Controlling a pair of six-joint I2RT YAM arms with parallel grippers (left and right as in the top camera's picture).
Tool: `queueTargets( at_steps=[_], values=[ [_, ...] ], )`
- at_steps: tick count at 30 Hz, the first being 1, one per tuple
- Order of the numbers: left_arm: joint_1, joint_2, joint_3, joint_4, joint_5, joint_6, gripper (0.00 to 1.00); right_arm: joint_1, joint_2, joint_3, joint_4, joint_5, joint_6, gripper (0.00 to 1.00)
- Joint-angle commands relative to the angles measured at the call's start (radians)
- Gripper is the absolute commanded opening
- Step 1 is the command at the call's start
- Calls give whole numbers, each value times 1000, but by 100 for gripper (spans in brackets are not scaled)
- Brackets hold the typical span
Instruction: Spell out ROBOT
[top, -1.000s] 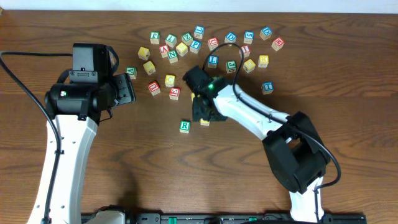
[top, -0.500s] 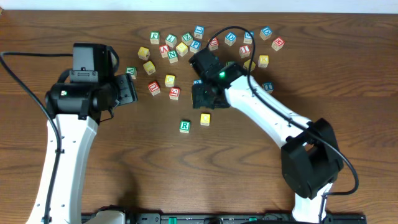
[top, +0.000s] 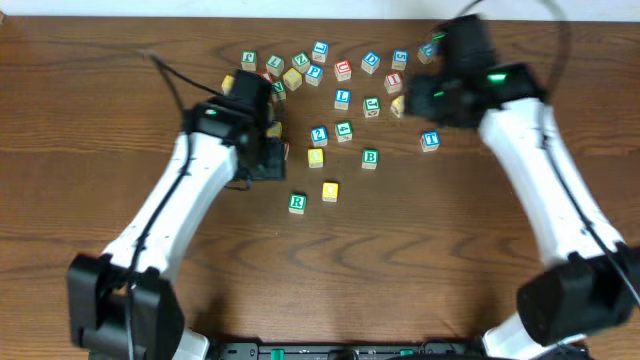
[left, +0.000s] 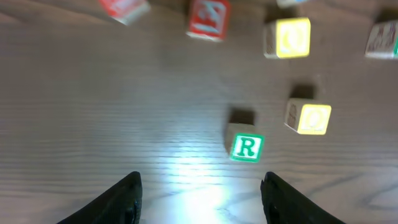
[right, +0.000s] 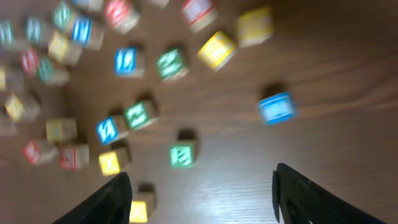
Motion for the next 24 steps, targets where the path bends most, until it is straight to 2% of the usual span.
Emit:
queueTargets(
  at_steps=[1, 8, 13, 19, 24],
  values=[
    [-44, 46, 1, 8, 6, -53, 60, -80, -16, 11, -34, 2, -50, 68],
    [-101, 127, -34, 89, 4, -66, 60, -171, -16, 11, -107, 3, -92, 68],
    [-106, 171, -34, 109, -54, -70, 60, -188, -16, 11, -128, 3, -103, 68],
    [-114, 212, -54, 123, -53, -68, 60, -188, -16, 11, -136, 3, -103, 69],
    [-127, 219, -94, 167, -45, 10, 59, -188, -16, 11, -139, 3, -103, 68]
  ],
)
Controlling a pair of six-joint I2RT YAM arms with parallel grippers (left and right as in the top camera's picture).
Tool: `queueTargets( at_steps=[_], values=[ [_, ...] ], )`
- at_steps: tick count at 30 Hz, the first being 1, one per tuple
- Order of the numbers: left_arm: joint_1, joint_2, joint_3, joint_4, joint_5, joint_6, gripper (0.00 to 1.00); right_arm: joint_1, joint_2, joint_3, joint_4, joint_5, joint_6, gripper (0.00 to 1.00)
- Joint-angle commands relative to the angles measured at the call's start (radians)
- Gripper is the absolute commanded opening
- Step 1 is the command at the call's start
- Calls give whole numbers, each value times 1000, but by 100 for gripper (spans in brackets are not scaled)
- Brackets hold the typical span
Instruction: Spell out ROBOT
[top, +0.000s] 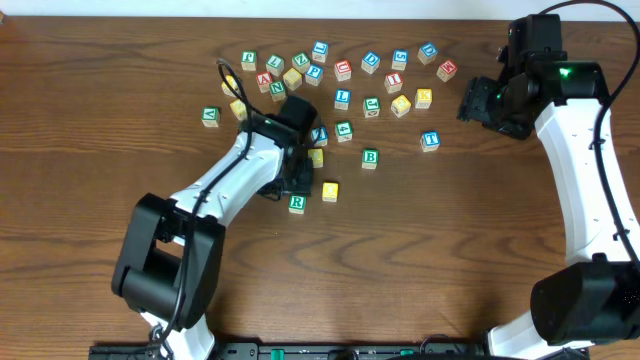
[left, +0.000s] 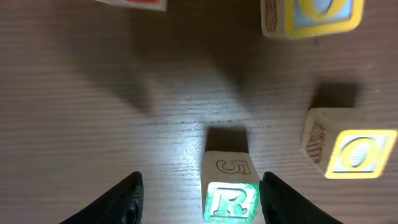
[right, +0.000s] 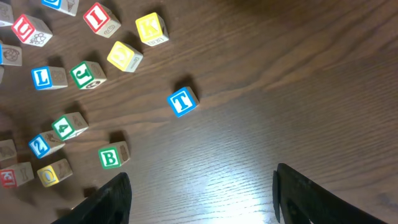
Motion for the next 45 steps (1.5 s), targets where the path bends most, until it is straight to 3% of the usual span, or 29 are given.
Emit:
queueTargets(
  at_steps=[1, 5, 27, 34, 45],
  values=[
    [-14, 15, -25, 7, -11, 72, 59, -6, 2, 6, -5, -2, -16, 68],
    [-18, 15, -25, 8, -7, 77, 54, -6, 2, 6, -8, 2, -16, 68],
    [-69, 19, -101, 71, -21, 46, 53, -6, 2, 6, -15, 5, -23, 69],
    [-69, 19, -101, 90, -20, 34, 36, -6, 2, 6, -15, 5, -23, 69],
    [-69, 19, -72, 108, -19, 31, 31, -6, 2, 6, -14, 27, -23, 70]
  ],
)
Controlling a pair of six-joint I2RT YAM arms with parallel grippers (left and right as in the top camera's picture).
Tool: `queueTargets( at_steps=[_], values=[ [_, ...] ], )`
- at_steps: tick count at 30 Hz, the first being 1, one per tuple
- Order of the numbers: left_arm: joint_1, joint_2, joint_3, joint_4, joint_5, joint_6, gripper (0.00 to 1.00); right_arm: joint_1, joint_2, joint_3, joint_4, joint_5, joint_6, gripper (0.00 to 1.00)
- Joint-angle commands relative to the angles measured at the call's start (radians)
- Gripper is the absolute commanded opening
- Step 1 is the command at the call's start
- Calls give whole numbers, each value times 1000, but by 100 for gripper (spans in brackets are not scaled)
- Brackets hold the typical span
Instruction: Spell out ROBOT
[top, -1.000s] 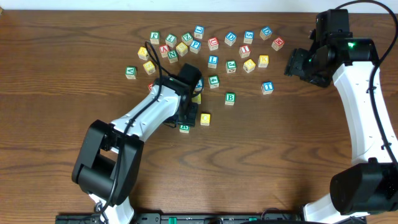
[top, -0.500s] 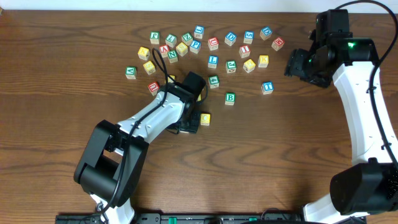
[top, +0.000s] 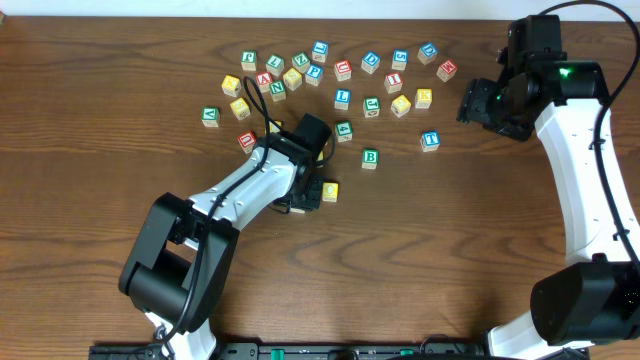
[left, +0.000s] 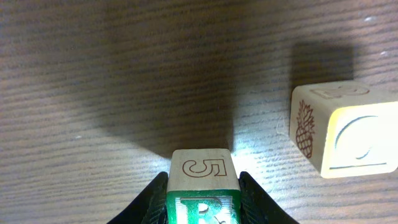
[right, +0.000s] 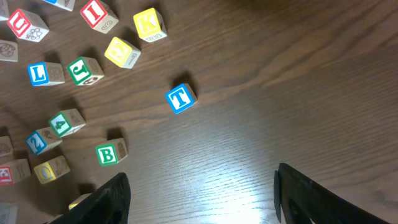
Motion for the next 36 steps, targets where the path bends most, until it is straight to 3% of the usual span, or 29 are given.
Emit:
queueTargets(
  at_steps=[1, 7, 36],
  values=[
    [0, 12, 25, 8, -12, -6, 31, -6, 2, 6, -3, 24, -15, 70],
    [0, 12, 37, 79, -6, -89, 31, -6, 2, 6, -3, 23, -15, 70],
    [-54, 13, 33, 122, -24, -92, 32, -6, 2, 6, -11, 30, -16, 72]
  ],
)
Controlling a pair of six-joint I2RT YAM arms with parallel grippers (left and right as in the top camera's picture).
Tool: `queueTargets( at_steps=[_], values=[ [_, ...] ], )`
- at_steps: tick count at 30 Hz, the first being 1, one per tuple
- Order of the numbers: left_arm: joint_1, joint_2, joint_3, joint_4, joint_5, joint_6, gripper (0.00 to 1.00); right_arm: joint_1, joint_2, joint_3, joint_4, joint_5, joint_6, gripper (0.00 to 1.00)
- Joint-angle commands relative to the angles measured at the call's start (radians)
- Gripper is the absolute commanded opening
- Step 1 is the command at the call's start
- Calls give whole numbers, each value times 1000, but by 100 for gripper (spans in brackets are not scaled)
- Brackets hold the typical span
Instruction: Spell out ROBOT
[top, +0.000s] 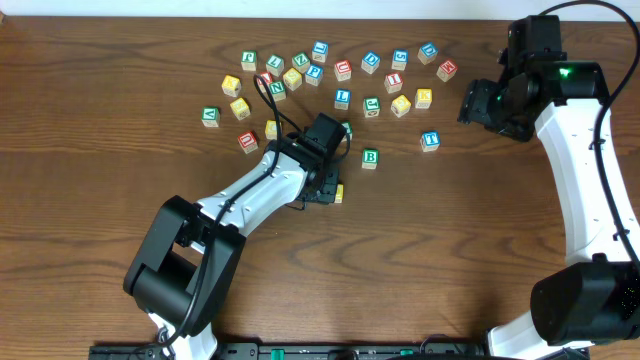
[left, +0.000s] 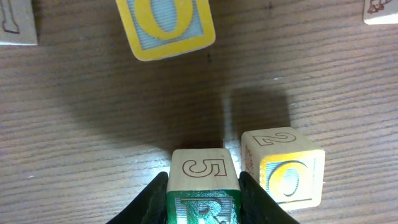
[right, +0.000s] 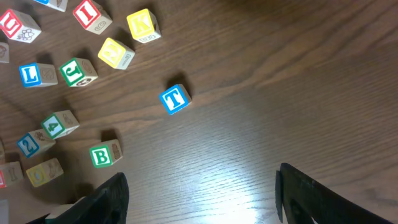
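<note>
My left gripper (left: 203, 208) is shut on the green R block (left: 204, 180), whose top face shows a 5. Close on its right stands a yellow O block (left: 287, 174) with a 2 on top. In the overhead view the left gripper (top: 324, 187) hides the R block, and the O block (top: 339, 191) peeks out at its right. The green B block (right: 101, 155) and blue T block (right: 174, 99) lie apart further right. Above the table's right side my right gripper (right: 202, 193) hangs open and holds nothing.
A second yellow O block (left: 166, 28) lies beyond the R. Several other letter blocks (top: 330, 75) are scattered across the far middle of the wooden table (top: 450, 260). The right arm (top: 570, 150) stands along the right edge.
My left gripper, still shut on the R block, has moved right; the R now sits right beside the yellow O block. The right gripper has barely shifted.
My left gripper was open above the table with the R block ahead, while the right arm was over the blocks. Then the left fingers stood either side of the R and the right arm was at the far right. Then the left was shut on the R, now beside the O.
</note>
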Motion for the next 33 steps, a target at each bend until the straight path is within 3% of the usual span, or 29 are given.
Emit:
queueTargets(
  at_steps=[1, 33],
  values=[
    [2, 13, 23, 6, -25, -10, 32, -6, 2, 6, -5, 10, -13, 72],
    [2, 13, -5, 16, -24, -37, 32, -6, 2, 6, -12, 10, -13, 72]
  ],
)
